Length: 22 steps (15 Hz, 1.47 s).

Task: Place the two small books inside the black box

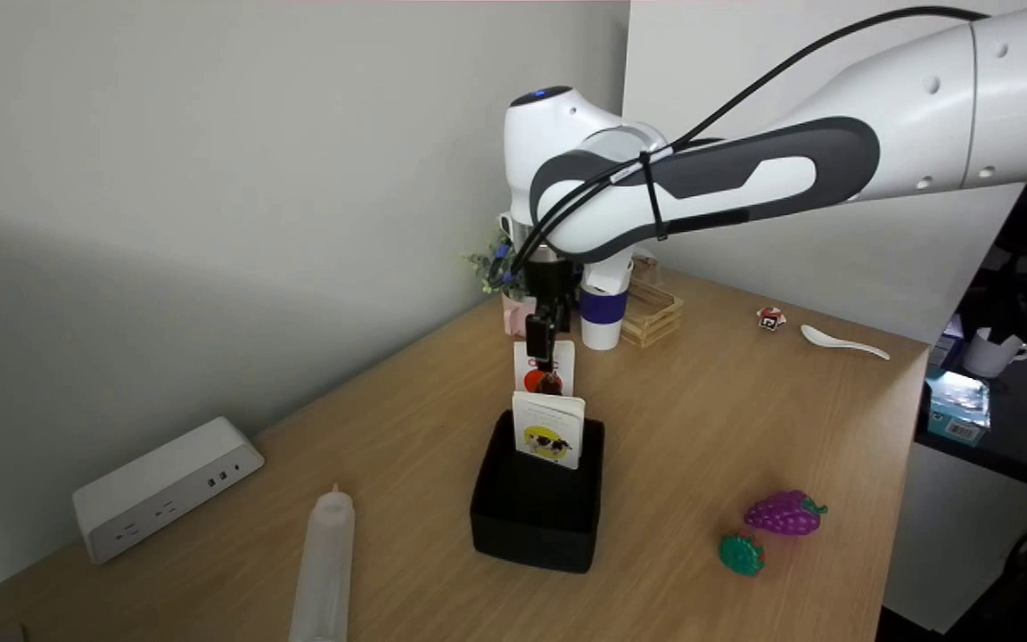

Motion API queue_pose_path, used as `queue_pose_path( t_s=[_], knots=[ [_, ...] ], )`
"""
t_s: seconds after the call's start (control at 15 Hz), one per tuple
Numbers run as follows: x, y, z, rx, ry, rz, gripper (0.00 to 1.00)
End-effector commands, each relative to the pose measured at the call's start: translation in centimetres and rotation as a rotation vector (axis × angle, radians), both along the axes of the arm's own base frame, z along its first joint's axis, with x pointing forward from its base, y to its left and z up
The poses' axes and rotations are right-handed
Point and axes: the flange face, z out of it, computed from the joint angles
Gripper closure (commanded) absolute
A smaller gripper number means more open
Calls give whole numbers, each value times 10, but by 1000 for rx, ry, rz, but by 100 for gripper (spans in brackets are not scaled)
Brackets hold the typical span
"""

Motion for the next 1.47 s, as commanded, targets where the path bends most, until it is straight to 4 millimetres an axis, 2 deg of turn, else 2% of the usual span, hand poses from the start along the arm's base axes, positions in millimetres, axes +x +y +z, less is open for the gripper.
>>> queue_pose_path(
  t_s=[0.0, 0.07, 0.13, 0.2, 0.67, 0.87, 1.0, 1.07, 1.4],
  knots=[
    [-2, -6, -13, 35, 30, -8, 0],
    [-3, -7, -17, 36, 36, -9, 0],
    [-4, -7, -19, 37, 41, -10, 25],
    [-4, -7, -20, 39, 44, -11, 26],
    [-4, -7, -21, 42, 48, -14, 77],
    [-3, -5, -12, 29, 33, -20, 98],
    [0, -1, 0, 2, 3, -30, 100],
    [1, 0, 6, -9, -12, -33, 96],
    [7, 13, 47, -78, -97, -51, 96]
  ],
)
